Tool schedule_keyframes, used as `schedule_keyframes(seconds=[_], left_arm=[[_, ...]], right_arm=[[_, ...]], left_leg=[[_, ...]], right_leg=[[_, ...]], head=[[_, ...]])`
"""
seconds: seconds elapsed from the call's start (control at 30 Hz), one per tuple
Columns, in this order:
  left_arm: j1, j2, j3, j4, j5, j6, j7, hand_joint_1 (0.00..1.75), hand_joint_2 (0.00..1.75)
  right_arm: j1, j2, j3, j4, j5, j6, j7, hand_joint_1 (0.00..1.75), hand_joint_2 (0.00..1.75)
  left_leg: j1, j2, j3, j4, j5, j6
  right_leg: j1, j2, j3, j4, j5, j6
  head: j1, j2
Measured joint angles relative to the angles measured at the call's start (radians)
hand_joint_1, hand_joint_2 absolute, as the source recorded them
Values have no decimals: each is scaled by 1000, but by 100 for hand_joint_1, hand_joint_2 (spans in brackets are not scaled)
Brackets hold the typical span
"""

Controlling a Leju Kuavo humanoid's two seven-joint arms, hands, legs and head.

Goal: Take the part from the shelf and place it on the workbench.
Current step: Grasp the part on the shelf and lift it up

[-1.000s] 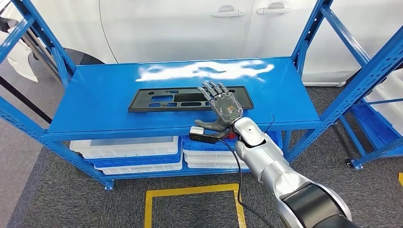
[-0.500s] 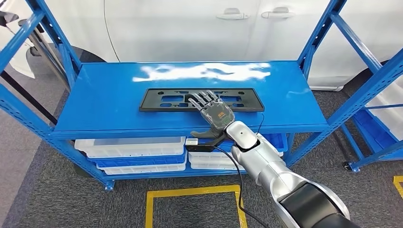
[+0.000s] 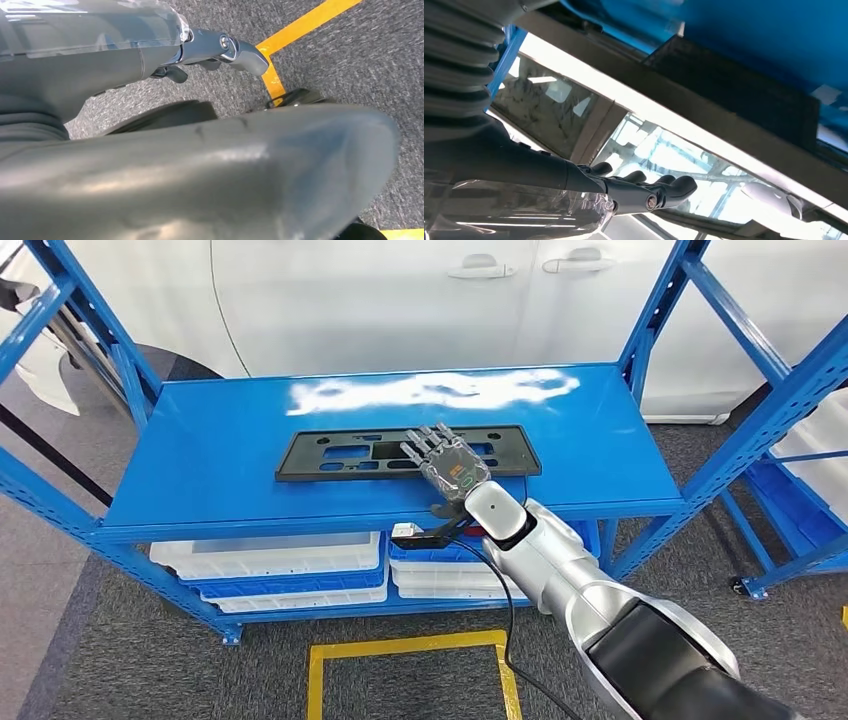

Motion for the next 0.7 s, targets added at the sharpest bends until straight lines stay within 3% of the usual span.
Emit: schedule_keyframes(seconds=[0.03, 0.07, 0.1, 0.2, 0.27, 0.37, 0.43, 0.53, 0.57, 0.6, 0.7], left_arm=[[1, 0, 0, 0, 0, 0, 0, 0, 0], [2, 0, 0, 0, 1, 0, 0, 0, 0], [2, 0, 0, 0, 1, 0, -1, 0, 0], [0, 0, 0, 1, 1, 0, -1, 0, 0], [0, 0, 0, 2, 2, 0, -1, 0, 0], [1, -1, 0, 2, 8, 2, -1, 0, 0], [0, -1, 0, 2, 14, 5, -3, 0, 0], [0, -1, 0, 2, 20, 10, -10, 0, 0], [1, -1, 0, 2, 21, 12, -13, 0, 0], [1, -1, 0, 2, 21, 13, -14, 0, 0], [0, -2, 0, 2, 12, 12, -15, 0, 0]], right_arm=[[0, 0, 4, 1, -9, -1, -1, 0, 175], [1, 1, 7, 2, -22, -3, -3, 0, 175], [1, 1, 7, 3, -36, -7, -6, 0, 175], [-4, 2, 4, 0, -60, -25, -9, 0, 175], [-12, 2, 0, -2, -67, -29, -14, 0, 175], [-29, 3, -7, -3, -72, -23, -29, 0, 175], [-48, 4, -10, -1, -64, -10, -34, 0, 175], [-68, 11, -7, 17, -47, 64, -19, 0, 175], [-69, 13, -6, 27, -43, 100, -2, 0, 175], [-71, 16, -4, 37, -41, 131, 18, 0, 175], [-88, 18, -2, 53, -40, 165, 69, 0, 175]], left_leg=[[2, 0, -28, 53, -15, -3], [4, 0, -39, 70, -10, -6], [6, 0, -32, 49, 12, -7], [8, 2, 56, -142, 105, -3], [6, 1, 83, -200, 116, 8], [4, -1, 84, -205, 121, 27], [6, -1, 85, -211, 125, 38], [6, 0, 85, -211, 125, 43], [6, -1, 86, -211, 124, 44], [6, -2, 86, -210, 124, 44], [2, -6, 88, -208, 122, 38]], right_leg=[[0, 0, 0, 1, -1, 0], [0, 0, 0, 2, -2, 0], [0, 1, 1, 3, -3, 2], [0, 2, 2, 15, -13, 12], [3, 3, 0, 20, -16, 22], [1, 2, -3, 24, -21, 38], [-3, 1, -28, 82, -59, 48], [-5, 1, -117, 271, -142, 55], [-5, 1, -132, 300, -143, 55], [-5, 1, -130, 292, -126, 54], [-1, 1, -44, 104, -30, 40]], head=[[0, 0], [0, 0], [0, 0], [0, 0], [0, 0], [0, 0], [0, 0], [0, 0], [0, 0], [0, 0], [0, 0]])
